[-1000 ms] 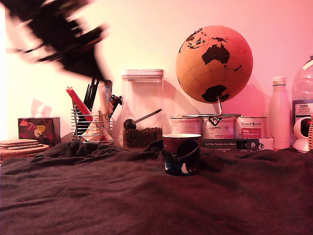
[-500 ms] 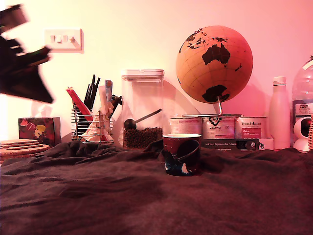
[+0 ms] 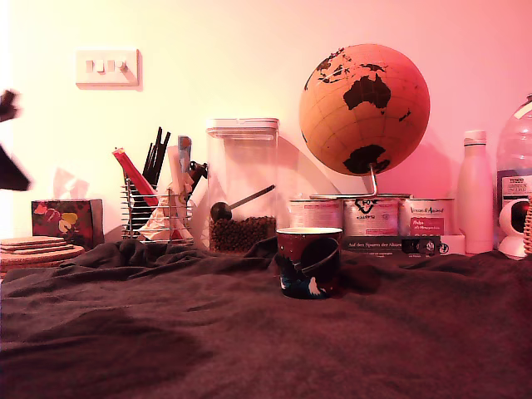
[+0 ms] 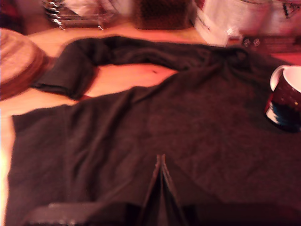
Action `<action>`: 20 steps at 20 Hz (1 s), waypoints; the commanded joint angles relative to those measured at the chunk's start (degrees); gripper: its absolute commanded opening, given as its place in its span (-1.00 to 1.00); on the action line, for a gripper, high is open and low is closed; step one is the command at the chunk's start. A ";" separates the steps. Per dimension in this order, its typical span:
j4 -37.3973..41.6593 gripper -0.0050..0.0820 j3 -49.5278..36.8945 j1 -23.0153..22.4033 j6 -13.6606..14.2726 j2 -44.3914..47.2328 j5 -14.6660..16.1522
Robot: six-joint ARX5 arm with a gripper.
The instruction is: Pick up the coffee capsules on the table and drop them inside the coffee cup
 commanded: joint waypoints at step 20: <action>-19.52 -0.93 -11.15 1.16 -6.21 -38.07 -4.15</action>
